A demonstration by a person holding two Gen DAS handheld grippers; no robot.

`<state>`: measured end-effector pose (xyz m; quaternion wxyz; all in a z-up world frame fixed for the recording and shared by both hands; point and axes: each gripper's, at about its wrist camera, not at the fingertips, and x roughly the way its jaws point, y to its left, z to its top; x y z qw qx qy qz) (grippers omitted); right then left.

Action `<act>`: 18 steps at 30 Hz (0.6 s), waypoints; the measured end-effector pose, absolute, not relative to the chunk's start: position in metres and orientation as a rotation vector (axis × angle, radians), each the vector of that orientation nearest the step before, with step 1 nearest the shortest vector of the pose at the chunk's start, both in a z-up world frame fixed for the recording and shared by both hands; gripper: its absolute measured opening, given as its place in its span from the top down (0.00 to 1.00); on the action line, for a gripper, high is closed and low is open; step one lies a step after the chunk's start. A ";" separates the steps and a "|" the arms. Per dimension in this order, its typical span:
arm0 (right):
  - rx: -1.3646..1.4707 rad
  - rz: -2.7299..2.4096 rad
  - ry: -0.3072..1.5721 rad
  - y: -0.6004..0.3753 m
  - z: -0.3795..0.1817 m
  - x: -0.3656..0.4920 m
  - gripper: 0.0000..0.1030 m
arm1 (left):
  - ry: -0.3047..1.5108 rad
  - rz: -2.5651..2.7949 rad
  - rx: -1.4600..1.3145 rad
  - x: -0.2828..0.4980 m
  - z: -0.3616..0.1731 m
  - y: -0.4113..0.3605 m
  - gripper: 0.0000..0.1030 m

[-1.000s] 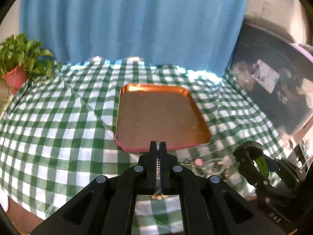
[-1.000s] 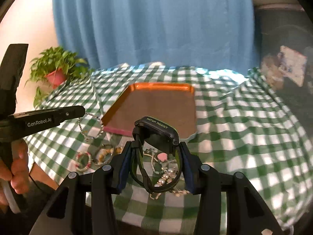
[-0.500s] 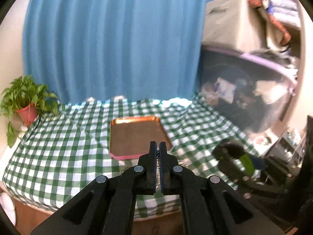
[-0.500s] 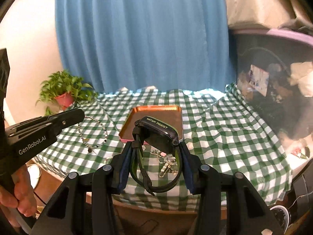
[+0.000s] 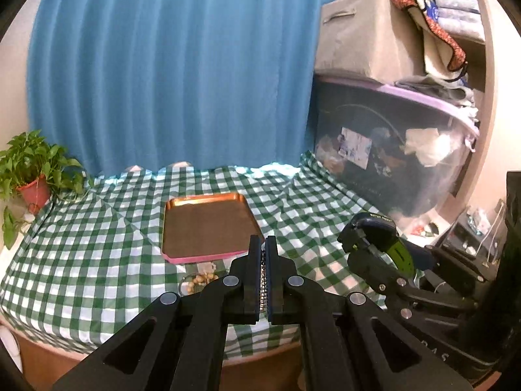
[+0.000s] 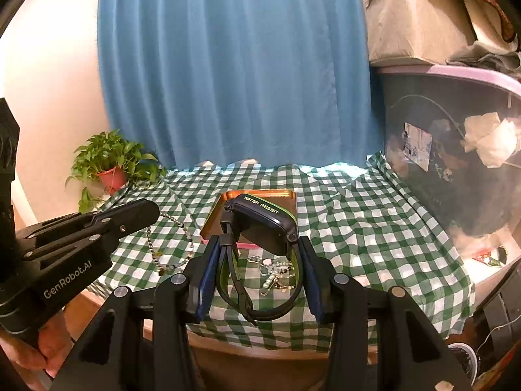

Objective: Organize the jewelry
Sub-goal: 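Carry the black watch into the tray with the right tool while the left tool grips a chain bracelet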

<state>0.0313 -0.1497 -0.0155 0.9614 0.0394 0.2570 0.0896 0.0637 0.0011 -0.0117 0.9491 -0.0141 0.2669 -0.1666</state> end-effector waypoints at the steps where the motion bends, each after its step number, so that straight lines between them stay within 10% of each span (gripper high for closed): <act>1: 0.081 0.183 0.526 -0.150 -0.020 0.035 0.58 | 0.551 -0.333 -0.029 0.069 -0.015 0.000 0.98; 18: 0.097 0.197 0.639 -0.156 -0.078 0.105 0.58 | 0.647 -0.305 0.057 0.155 -0.078 -0.016 0.98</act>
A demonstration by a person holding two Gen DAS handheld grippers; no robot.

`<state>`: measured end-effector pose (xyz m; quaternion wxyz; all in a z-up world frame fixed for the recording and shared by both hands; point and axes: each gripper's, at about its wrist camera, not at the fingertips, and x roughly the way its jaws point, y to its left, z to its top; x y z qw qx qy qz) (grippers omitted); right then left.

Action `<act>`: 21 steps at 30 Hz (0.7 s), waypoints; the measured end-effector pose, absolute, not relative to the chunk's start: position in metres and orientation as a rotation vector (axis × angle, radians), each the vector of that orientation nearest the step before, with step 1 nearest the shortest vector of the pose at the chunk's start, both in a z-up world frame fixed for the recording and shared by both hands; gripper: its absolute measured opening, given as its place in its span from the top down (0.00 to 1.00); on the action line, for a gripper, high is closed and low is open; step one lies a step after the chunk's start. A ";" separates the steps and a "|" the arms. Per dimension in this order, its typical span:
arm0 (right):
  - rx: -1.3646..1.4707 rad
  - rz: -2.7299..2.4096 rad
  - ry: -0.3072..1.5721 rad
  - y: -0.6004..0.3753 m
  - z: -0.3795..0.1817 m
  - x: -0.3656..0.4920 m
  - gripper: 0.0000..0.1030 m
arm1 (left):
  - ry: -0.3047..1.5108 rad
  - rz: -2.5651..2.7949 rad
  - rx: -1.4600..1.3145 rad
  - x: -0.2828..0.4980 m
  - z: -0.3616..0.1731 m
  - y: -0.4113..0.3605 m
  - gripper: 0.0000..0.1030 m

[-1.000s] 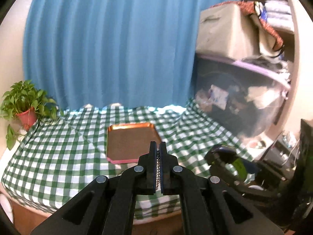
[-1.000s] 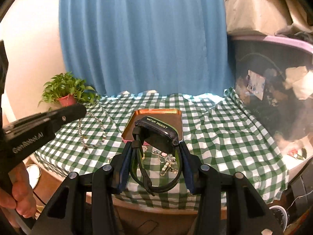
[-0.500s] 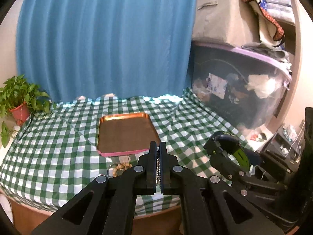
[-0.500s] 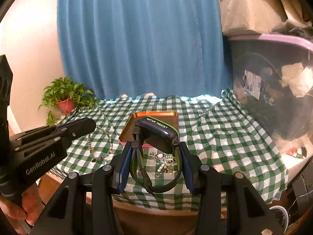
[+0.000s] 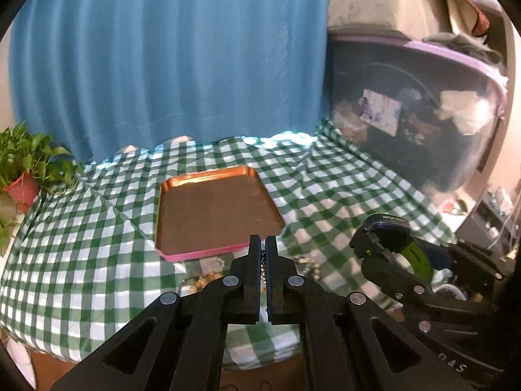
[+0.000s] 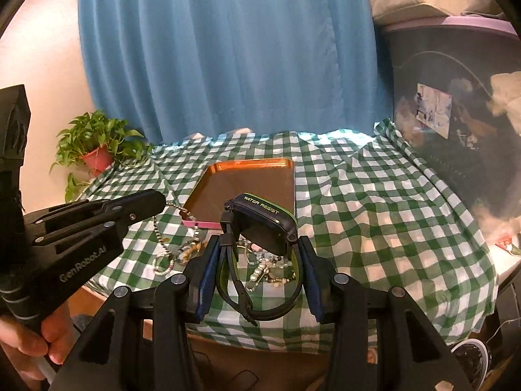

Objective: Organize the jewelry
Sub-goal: 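Carry the black watch into the tray with the right tool while the left tool grips a chain bracelet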

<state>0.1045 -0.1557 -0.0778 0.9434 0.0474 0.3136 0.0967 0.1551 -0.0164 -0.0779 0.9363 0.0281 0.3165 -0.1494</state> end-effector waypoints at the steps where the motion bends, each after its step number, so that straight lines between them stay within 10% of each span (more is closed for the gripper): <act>1: 0.094 0.199 0.642 -0.155 -0.080 0.109 0.58 | 0.647 -0.307 0.062 0.160 -0.080 -0.016 0.98; 21: 0.042 0.197 0.729 -0.123 -0.142 0.263 0.59 | 0.718 -0.309 -0.067 0.319 -0.159 0.035 0.98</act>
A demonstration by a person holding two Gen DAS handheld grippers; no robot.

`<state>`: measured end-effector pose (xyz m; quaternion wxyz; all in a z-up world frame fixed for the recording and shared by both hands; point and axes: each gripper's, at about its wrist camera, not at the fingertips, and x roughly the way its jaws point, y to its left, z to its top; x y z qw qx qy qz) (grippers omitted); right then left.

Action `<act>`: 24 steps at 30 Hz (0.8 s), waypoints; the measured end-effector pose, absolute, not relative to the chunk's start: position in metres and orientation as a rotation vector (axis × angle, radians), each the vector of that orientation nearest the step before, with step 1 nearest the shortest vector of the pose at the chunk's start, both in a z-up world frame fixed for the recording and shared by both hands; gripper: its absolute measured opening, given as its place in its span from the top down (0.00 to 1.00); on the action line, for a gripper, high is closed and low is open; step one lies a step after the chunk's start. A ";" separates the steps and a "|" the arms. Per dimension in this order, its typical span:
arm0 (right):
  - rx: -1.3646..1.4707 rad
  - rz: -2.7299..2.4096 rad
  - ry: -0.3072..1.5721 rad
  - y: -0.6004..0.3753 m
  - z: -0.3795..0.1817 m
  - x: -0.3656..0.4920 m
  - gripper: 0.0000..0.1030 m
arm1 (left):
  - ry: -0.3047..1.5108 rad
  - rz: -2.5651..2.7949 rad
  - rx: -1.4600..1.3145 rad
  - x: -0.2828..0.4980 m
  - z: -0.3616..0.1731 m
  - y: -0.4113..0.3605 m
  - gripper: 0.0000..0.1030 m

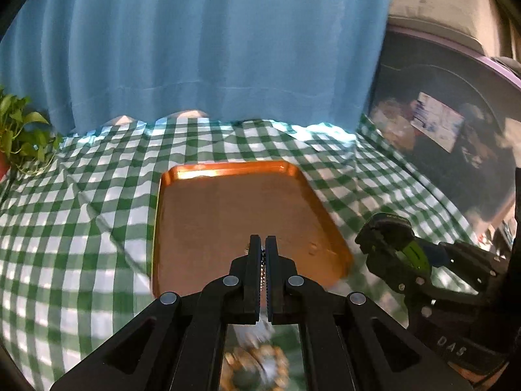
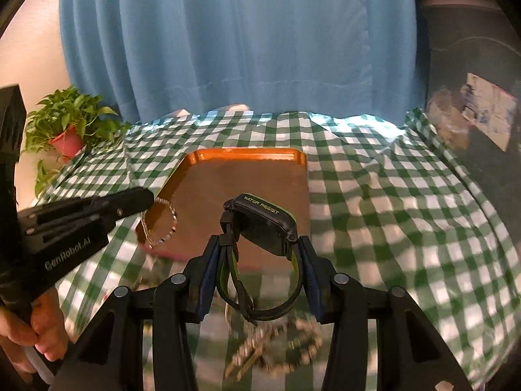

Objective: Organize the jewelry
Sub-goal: 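Carry the black watch into the tray with the right tool while the left tool grips a chain bracelet, then open both tools to release the watch and bracelet in the tray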

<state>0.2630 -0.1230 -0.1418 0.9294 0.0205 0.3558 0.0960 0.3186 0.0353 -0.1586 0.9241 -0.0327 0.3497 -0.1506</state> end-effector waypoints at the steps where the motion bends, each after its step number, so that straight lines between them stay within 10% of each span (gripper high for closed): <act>1: 0.045 0.190 0.734 -0.121 -0.146 0.274 0.59 | 0.730 -0.298 -0.081 0.329 -0.167 0.038 0.98; 24: -0.026 0.282 0.883 -0.091 -0.226 0.379 0.59 | 0.928 -0.220 -0.195 0.418 -0.253 0.057 0.98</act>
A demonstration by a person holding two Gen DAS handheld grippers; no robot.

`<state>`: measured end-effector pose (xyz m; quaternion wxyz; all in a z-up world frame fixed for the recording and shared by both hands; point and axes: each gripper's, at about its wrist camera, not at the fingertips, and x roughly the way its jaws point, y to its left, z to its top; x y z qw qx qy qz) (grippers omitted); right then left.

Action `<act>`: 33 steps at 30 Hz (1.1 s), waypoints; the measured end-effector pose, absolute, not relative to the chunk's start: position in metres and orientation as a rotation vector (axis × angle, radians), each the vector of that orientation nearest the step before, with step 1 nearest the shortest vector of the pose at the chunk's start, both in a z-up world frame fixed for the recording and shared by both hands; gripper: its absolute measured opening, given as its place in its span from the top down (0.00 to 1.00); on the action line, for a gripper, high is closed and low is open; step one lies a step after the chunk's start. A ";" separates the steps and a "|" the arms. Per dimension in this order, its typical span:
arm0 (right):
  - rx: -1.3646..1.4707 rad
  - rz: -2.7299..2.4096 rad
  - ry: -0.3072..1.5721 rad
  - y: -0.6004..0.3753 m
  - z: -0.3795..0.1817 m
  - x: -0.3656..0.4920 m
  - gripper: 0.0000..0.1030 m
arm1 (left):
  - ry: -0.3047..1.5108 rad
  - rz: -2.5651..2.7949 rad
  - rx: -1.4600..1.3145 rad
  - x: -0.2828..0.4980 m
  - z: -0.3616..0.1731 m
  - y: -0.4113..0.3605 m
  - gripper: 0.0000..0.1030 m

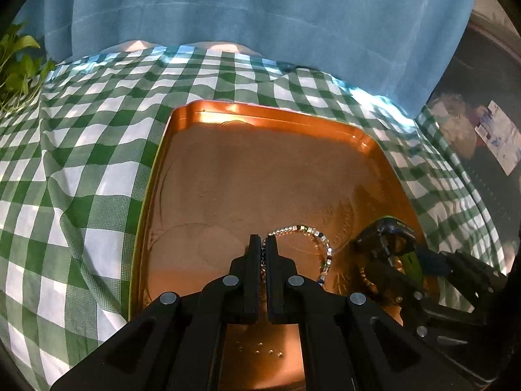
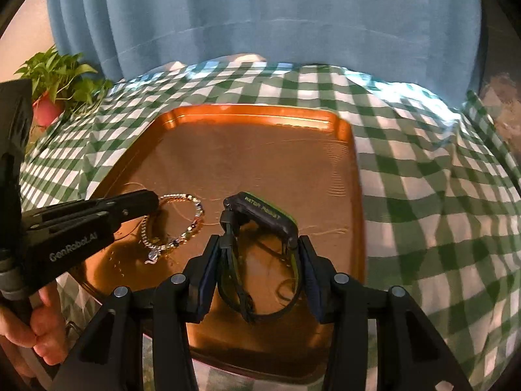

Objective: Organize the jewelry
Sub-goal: 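Open both tools to release the watch and bracelet in the tray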

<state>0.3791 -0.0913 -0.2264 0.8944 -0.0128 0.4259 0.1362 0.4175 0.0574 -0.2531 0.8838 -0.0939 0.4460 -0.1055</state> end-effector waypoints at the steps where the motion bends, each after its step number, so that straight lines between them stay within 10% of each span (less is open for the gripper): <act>1: -0.027 0.286 0.879 -0.090 -0.227 0.379 0.59 | 0.929 -0.218 -0.192 0.418 -0.253 0.058 0.98; 5: -0.038 0.293 0.871 -0.084 -0.227 0.379 0.58 | 0.927 -0.217 -0.137 0.415 -0.252 0.053 0.97; 8: -0.026 0.301 0.854 -0.084 -0.225 0.376 0.41 | 0.930 -0.193 -0.098 0.409 -0.250 0.049 0.88; 9: -0.018 0.307 0.844 -0.084 -0.223 0.374 0.23 | 0.930 -0.183 -0.091 0.407 -0.247 0.049 0.79; 14: 0.021 0.300 0.808 -0.094 -0.214 0.356 0.22 | 0.816 -0.099 -0.057 0.375 -0.221 0.058 0.16; 33: 0.047 0.283 0.673 -0.132 -0.166 0.211 0.15 | 0.757 -0.221 -0.180 0.223 -0.189 0.087 0.15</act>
